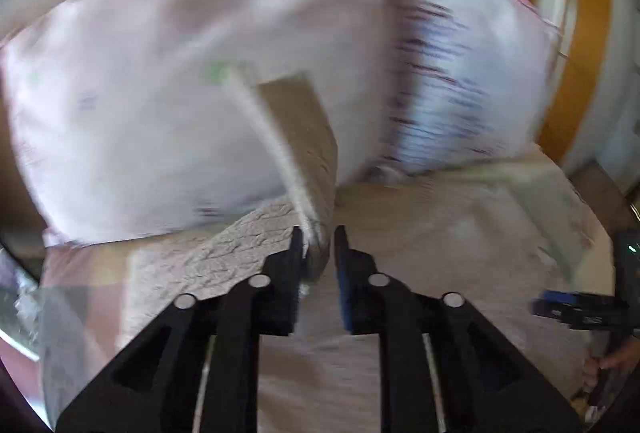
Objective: Fold small clothes
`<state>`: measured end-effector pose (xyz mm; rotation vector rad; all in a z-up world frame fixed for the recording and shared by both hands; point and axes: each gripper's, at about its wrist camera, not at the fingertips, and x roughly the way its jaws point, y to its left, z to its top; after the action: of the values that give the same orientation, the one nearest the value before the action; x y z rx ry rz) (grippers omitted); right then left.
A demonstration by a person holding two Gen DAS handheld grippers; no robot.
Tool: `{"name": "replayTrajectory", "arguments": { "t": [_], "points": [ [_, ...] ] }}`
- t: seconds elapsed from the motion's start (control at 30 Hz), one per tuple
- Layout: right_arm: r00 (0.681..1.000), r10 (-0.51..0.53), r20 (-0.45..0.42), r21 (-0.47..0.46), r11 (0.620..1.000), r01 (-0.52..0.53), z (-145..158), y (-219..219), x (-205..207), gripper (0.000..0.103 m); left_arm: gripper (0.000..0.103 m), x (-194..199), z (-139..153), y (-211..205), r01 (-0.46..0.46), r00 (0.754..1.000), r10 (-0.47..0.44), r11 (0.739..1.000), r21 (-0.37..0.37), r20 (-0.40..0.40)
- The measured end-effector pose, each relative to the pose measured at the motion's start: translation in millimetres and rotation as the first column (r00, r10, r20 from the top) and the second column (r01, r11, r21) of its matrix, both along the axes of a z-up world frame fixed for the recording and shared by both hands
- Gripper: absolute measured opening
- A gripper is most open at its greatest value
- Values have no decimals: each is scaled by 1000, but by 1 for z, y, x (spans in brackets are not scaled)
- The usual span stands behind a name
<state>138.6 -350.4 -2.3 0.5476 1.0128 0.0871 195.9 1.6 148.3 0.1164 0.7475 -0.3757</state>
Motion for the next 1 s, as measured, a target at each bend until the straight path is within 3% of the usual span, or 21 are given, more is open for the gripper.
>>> {"name": "replayTrajectory", "arguments": {
  "t": [0.07,0.13,0.27,0.33,0.37,0.43,0.47,0.57,0.63,0.7,0.77,0.83,0.97,1.0],
  "points": [
    [1000,-14,-11,-11,1000,14,-4,-12,-5,78,63,-14,-25,-78,108,994,-106,993,45,-36],
    [999,-33,-22,-1,999,33,-5,-28,-14,78,63,-19,-46,-99,107,990,-96,988,111,-99],
    [997,-82,-15,-5,997,82,1,-60,-47,78,69,-47,-64,-19,-73,978,74,997,15,-193],
    [993,-114,-38,3,994,114,-1,-74,-65,71,70,-68,-75,40,-221,946,221,975,24,-237],
    [991,-123,-57,31,992,125,-4,-82,-75,69,70,-82,-84,70,-289,917,284,957,24,-279],
    [987,-129,-91,71,988,136,-9,-91,-89,65,68,-100,-96,98,-354,876,336,935,13,-345],
    [987,-116,-113,108,986,128,-14,-94,-98,63,66,-113,-104,113,-382,851,353,924,2,-388],
    [989,-79,-126,165,981,100,-16,-95,-114,59,56,-142,-117,127,-412,813,338,909,-59,-474],
    [989,-42,-142,233,969,75,-19,-92,-123,56,55,-165,-116,125,-406,823,315,908,-101,-472],
    [985,24,-173,339,940,37,-28,-85,-133,47,46,-185,-116,124,-413,823,294,897,-158,-487],
    [979,85,-186,405,914,-3,-36,-76,-143,35,36,-199,-119,121,-430,811,268,876,-219,-520],
    [969,125,-212,471,882,-11,-46,-68,-151,13,28,-211,-125,124,-446,804,267,862,-241,-532],
    [976,122,-182,547,837,-3,-48,-60,-153,9,9,-213,-134,121,-470,772,226,832,-294,-595],
    [980,120,-160,560,828,-9,-44,-60,-150,8,8,-211,-136,119,-470,765,216,831,-297,-607]
  ]
}}
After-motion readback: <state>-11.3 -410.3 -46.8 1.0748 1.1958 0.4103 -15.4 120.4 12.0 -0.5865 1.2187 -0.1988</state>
